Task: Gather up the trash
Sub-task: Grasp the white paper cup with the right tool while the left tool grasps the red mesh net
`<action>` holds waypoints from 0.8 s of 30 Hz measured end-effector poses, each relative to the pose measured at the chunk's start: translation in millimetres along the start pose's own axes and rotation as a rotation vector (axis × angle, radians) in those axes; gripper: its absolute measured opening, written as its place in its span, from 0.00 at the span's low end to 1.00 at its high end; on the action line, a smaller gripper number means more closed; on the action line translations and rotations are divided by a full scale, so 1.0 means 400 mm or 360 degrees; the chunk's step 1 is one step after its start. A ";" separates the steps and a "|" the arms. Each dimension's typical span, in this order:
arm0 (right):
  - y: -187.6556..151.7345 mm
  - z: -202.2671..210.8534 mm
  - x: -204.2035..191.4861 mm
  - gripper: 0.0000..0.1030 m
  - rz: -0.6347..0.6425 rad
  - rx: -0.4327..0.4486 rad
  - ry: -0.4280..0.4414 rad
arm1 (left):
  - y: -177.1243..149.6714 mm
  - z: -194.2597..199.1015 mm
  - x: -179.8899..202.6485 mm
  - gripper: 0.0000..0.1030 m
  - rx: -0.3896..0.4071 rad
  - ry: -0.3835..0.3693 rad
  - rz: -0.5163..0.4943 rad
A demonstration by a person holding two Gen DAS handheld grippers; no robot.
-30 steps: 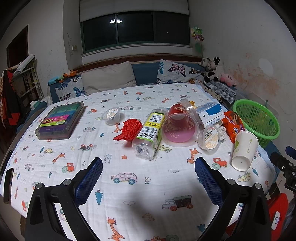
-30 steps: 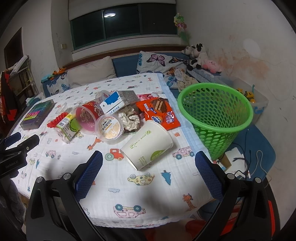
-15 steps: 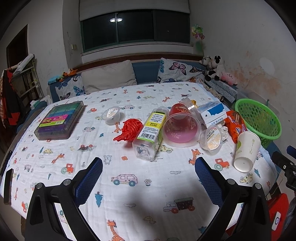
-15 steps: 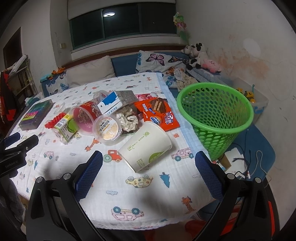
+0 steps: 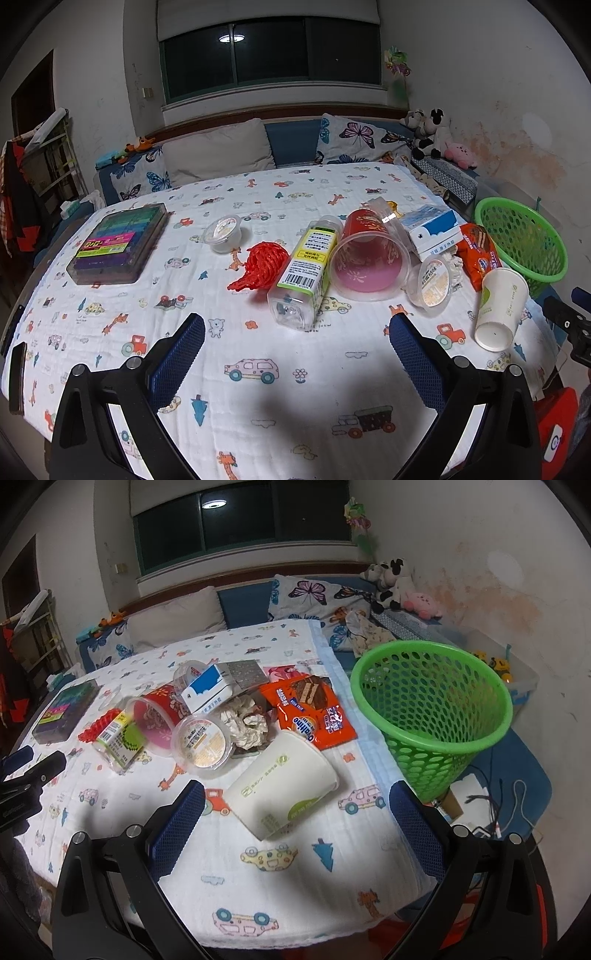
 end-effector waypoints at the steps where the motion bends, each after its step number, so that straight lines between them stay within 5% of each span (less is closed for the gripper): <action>1: 0.003 -0.006 0.001 0.96 0.0001 -0.0006 0.0006 | 0.002 -0.002 -0.003 0.94 0.0000 0.0002 0.0001; 24: -0.001 -0.178 0.064 0.90 -0.0399 -0.0341 0.0210 | 0.085 -0.074 -0.080 0.94 -0.0025 0.0013 0.0013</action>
Point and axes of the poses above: each gripper's, at about its wrist camera, not at the fingertips, and z roughly against the way its jaws point, x to its right, y to its top, the point moved 2 cm from there along -z, roughly the way its jaws point, and after that the axes turned 1 degree about x, right-handed, at the moved point
